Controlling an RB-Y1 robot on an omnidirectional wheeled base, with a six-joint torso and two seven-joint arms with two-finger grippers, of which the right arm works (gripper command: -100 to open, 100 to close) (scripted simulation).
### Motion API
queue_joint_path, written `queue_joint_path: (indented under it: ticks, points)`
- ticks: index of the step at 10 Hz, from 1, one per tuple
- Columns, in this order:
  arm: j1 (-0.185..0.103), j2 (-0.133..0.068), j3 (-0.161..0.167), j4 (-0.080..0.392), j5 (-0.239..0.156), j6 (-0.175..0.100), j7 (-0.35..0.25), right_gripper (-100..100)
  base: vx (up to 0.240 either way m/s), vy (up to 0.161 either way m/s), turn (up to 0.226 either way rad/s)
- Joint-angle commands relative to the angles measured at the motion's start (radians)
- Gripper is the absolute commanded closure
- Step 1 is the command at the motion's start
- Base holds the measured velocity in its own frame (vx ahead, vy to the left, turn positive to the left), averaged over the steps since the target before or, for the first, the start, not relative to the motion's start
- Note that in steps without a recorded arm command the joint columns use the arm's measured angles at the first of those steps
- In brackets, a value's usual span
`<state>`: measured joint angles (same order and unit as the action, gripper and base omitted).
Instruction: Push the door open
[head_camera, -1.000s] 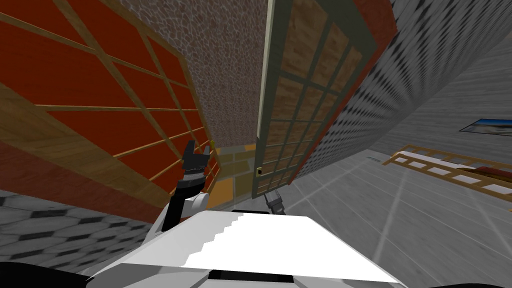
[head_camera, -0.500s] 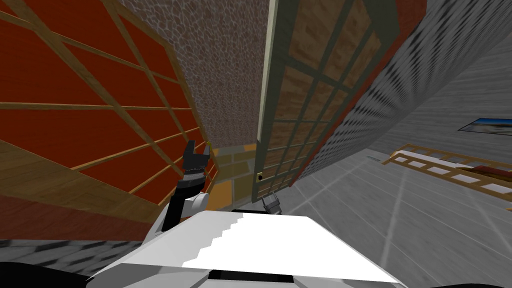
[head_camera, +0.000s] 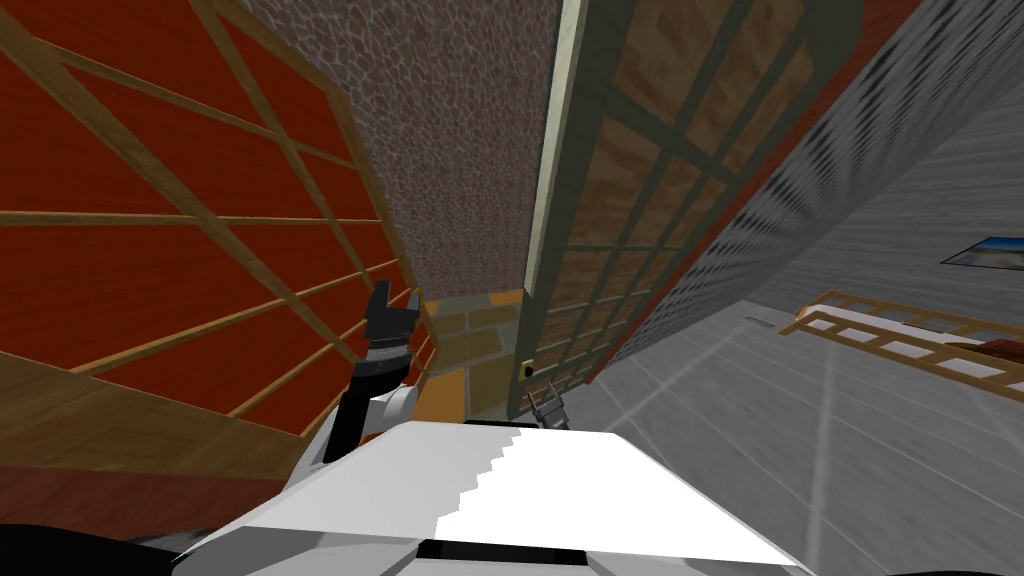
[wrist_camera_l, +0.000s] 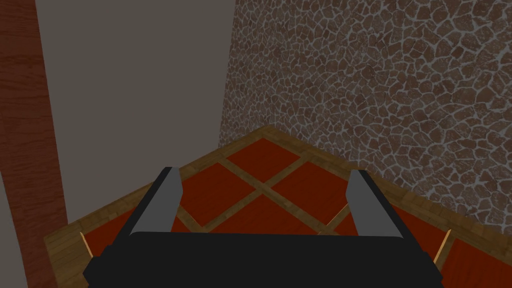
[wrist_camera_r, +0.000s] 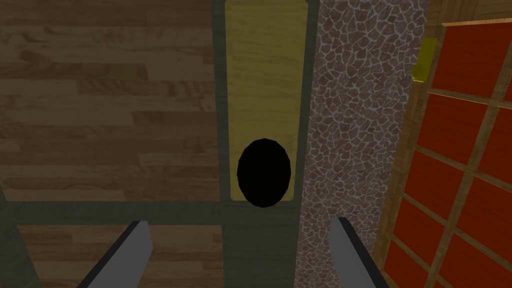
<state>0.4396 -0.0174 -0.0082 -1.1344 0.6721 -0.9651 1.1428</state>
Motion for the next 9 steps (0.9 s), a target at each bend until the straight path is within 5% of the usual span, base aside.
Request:
queue_joint_path:
  ticks: [1, 3, 4, 5, 9]
  points:
    - [-0.011, 0.011, 0.000, 0.000, -0.002, 0.013, -0.003, -100, 0.186, 0.086, 0.016]
    - [-0.024, 0.050, -0.001, 0.005, -0.006, 0.023, -0.005, -100, 0.154, 0.089, 0.009]
    - [-0.017, 0.035, 0.000, -0.005, -0.004, 0.023, -0.009, -100, 0.072, 0.044, 0.002]
    - [-0.017, 0.035, 0.000, -0.005, -0.004, 0.023, -0.009, 100, -0.009, -0.005, -0.005]
    - [-0.017, 0.035, 0.000, -0.005, -0.004, 0.023, -0.009, 100, -0.019, -0.012, 0.001]
